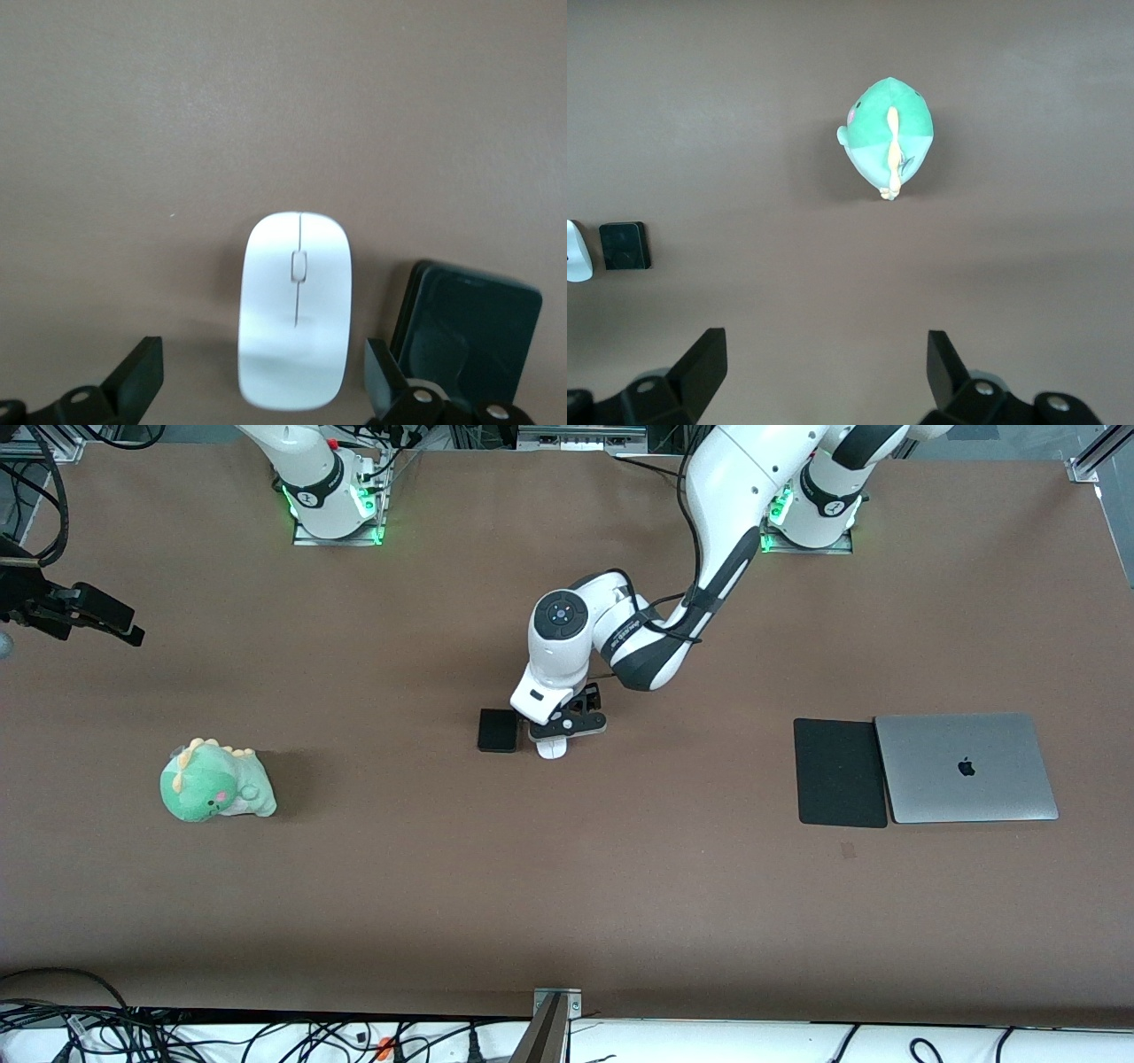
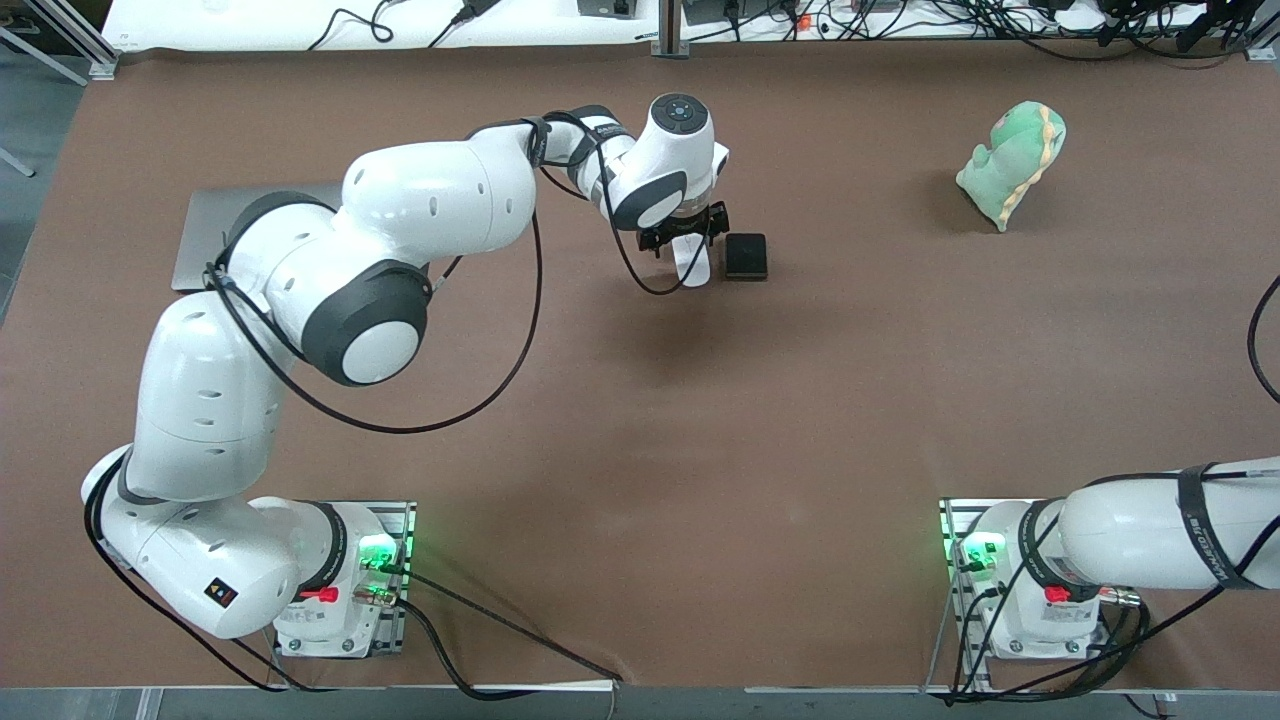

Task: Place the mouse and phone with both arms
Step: 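Lower the left gripper and grasp the white mouse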

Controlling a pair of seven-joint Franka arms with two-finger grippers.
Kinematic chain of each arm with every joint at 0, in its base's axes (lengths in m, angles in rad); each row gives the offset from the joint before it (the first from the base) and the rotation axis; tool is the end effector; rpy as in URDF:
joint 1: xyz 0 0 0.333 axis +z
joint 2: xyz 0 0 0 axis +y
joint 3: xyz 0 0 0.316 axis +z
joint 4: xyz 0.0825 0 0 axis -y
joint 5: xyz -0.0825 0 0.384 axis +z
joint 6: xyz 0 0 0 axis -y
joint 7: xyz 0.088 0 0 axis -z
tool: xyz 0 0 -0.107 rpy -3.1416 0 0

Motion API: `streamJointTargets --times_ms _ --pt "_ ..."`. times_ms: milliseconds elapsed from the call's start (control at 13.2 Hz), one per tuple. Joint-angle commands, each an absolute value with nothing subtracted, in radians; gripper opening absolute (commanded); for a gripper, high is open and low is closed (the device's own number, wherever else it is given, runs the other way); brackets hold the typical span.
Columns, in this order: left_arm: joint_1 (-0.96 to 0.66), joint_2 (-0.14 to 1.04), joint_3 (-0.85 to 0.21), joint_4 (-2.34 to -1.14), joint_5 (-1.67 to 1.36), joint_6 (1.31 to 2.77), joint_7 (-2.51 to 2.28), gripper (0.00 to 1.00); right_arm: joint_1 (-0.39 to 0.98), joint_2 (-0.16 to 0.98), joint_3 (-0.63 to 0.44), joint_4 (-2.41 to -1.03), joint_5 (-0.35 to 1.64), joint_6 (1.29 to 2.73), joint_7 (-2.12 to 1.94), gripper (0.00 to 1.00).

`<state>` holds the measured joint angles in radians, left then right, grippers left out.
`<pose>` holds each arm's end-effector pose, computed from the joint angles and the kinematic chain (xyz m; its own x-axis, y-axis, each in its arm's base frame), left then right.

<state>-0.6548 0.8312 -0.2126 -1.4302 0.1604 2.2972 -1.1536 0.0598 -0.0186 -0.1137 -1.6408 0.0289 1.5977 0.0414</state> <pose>0.4982 -0.5352 0.2097 0.9678 0.2517 -0.0056 0.2516 -0.9657 0.0643 0.5491 -0.0272 0.6040 0.9951 -0.0958 -0.0259 -0.0966 -0.9949 -0.0299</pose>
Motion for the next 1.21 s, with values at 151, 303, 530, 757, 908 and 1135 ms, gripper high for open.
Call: streamJointTargets --times_ms 151,303,530,757,908,1135 --pt "-0.753 0.91 -0.118 -1.338 0.19 2.299 -1.268 1.0 0.061 -0.012 -0.117 -1.624 0.031 1.58 0.046 1.0" --pt "-0.762 0.926 -0.118 -1.324 0.19 2.303 -1.29 1.0 0.061 -0.011 -0.117 -1.624 0.031 1.58 0.051 1.0" --pt "-0.762 0.933 -0.118 -1.319 0.19 2.303 -1.292 1.0 0.061 -0.008 -0.117 -1.626 0.031 1.578 0.054 1.0" --pt "-0.764 0.936 -0.118 -1.321 0.192 2.303 -1.296 1.0 0.061 -0.008 -0.117 -1.626 0.031 1.58 0.054 1.0" --pt "-0.762 0.939 -0.118 -1.321 0.193 2.298 -1.295 0.9 0.061 -0.008 -0.117 -1.628 0.031 1.58 0.054 1.0" --pt "-0.761 0.937 -0.118 -1.322 0.193 2.295 -1.293 0.67 0.061 -0.008 -0.117 -1.628 0.031 1.58 0.049 1.0"
